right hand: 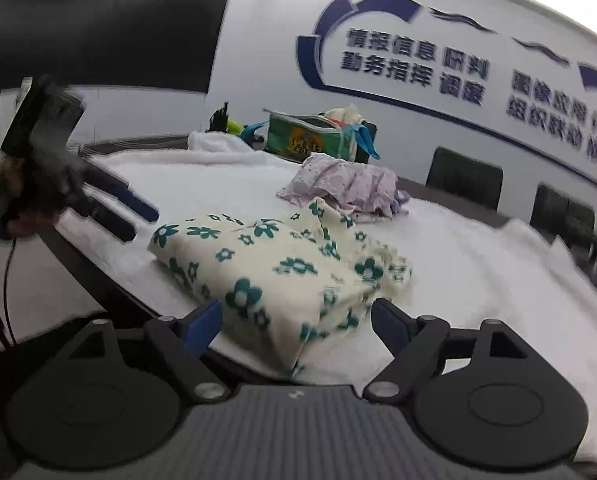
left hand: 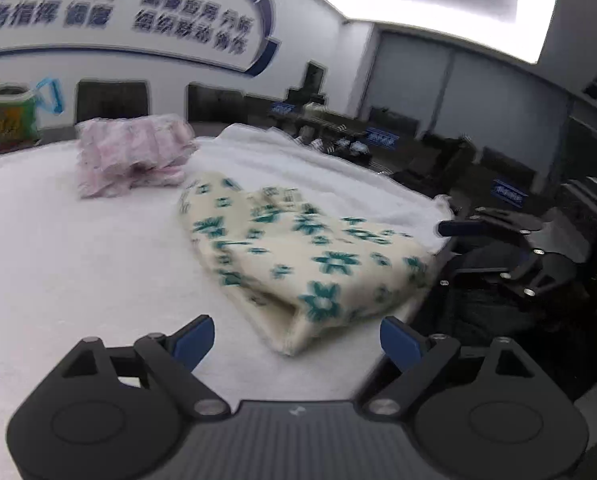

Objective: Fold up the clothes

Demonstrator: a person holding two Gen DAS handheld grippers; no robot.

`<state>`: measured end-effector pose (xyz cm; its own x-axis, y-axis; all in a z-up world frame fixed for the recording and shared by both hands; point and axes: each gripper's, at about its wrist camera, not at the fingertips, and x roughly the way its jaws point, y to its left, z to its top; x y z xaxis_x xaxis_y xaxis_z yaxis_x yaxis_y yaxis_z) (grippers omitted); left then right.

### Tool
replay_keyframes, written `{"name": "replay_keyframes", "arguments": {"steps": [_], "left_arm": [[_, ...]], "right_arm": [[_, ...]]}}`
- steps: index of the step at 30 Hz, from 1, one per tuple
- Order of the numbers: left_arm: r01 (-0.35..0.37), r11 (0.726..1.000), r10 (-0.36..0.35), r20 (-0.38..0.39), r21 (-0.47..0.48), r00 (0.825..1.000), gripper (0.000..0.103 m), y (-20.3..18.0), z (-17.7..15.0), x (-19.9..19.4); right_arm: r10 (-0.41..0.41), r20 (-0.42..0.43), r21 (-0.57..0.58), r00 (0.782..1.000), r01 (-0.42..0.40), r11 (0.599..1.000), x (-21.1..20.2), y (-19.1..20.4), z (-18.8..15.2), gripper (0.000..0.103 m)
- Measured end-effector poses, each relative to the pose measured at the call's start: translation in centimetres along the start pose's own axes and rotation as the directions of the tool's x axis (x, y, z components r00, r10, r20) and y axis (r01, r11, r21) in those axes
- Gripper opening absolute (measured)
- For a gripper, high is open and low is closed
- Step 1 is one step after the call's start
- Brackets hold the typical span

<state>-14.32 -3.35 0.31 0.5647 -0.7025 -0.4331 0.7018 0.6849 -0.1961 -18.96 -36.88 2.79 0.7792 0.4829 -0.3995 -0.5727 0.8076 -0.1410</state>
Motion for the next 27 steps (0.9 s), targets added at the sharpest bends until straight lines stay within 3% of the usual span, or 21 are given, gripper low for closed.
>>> {"name": "replay_keyframes", "arguments": {"steps": [3, 4, 5, 7, 10, 13, 14, 15, 16, 18, 20, 22, 24, 25, 26, 27], "left_arm": [[-0.006, 0.998, 0.006, 0.003, 0.062, 1.0, 0.08, -1.2, 0.0, 1.3], [-0.009, 0.997, 0.011, -0.02, 0.074, 1.0, 0.064, -1.3, 0.1, 1.9], [-0.008, 0.998, 0.011, -0.047, 0.067, 0.999, 0.039, -1.1, 0.1, 2.6], [-0.004, 1.0, 0.006, -0.087, 0.029, 0.996, 0.017, -0.2, 0.1, 3.9], [0.05, 0.997, -0.055, -0.087, -0.058, 0.995, 0.005, 0.8, 0.6, 3.5], [0.091, 0.988, -0.099, -0.054, -0.125, 0.994, 0.004, 1.4, 1.8, 1.8], [0.097, 0.984, -0.105, -0.05, -0.148, 0.993, 0.003, 1.8, 2.2, 1.4], [0.095, 0.982, -0.105, -0.049, -0.164, 0.993, 0.003, 2.1, 2.6, 1.3], [0.096, 0.98, -0.106, -0.051, -0.173, 0.993, 0.003, 2.3, 2.9, 1.5], [0.1, 0.978, -0.112, -0.054, -0.184, 0.992, 0.003, 2.5, 3.3, 1.7], [0.1, 0.977, -0.112, -0.053, -0.189, 0.992, 0.003, 2.6, 3.6, 1.9], [0.096, 0.978, -0.107, -0.051, -0.183, 0.993, 0.003, 2.5, 3.7, 1.6], [0.071, 0.987, -0.077, -0.034, -0.147, 0.996, 0.003, 2.1, 3.5, 1.2], [0.057, 0.99, -0.061, -0.024, -0.126, 0.998, 0.007, 1.8, 3.5, 0.9], [0.021, 0.997, -0.021, -0.008, -0.071, 1.0, 0.021, 1.3, 3.3, 0.5], [-0.026, 1.0, 0.026, 0.012, -0.002, 1.0, 0.035, 0.6, 3.1, -0.1]], "right_arm": [[0.021, 0.013, 0.017, 1.0, -0.021, 1.0, 0.4, 0.4, -1.2, 0.081], [0.028, 0.014, 0.003, 1.0, -0.029, 1.0, 0.6, 0.7, -1.6, 0.075], [0.032, 0.017, -0.01, 0.999, -0.032, 0.999, 0.8, 0.9, -1.9, 0.07], [0.041, 0.028, 0.001, 0.999, -0.041, 0.999, 1.5, 0.8, -2.1, 0.032], [0.078, 0.055, 0.06, 0.995, -0.081, 0.995, 2.2, -0.1, -2.2, 0.012], [0.134, 0.085, 0.101, 0.987, -0.142, 0.985, 0.6, -1.0, -1.6, 0.009], [0.109, 0.097, 0.104, 0.989, -0.119, 0.987, -0.1, -1.3, -1.4, 0.009], [0.049, 0.103, 0.104, 0.993, -0.06, 0.993, -0.7, -1.5, -1.1, 0.02], [-0.031, 0.113, 0.092, 0.993, 0.021, 0.996, -1.2, -1.4, -0.6, 0.052], [-0.131, 0.184, 0.023, 0.974, 0.129, 0.991, -1.9, -0.2, 0.3, 0.092], [-0.061, 0.244, -0.11, 0.968, 0.09, 0.99, -1.5, 2.1, 1.1, 0.093], [0.035, 0.194, -0.264, 0.98, 0.018, 0.964, 0.9, 4.8, 1.5, 0.093], [0.063, 0.115, -0.415, 0.991, -0.01, 0.91, 3.8, 6.5, 1.0, 0.09], [0.072, 0.07, -0.475, 0.995, -0.03, 0.879, 5.2, 7.2, 0.7, 0.078], [0.076, 0.018, -0.5, 0.997, -0.057, 0.864, 6.3, 7.2, 0.6, 0.067], [0.08, -0.028, -0.515, 0.996, -0.083, 0.853, 7.3, 7.1, 0.6, 0.048]]}}
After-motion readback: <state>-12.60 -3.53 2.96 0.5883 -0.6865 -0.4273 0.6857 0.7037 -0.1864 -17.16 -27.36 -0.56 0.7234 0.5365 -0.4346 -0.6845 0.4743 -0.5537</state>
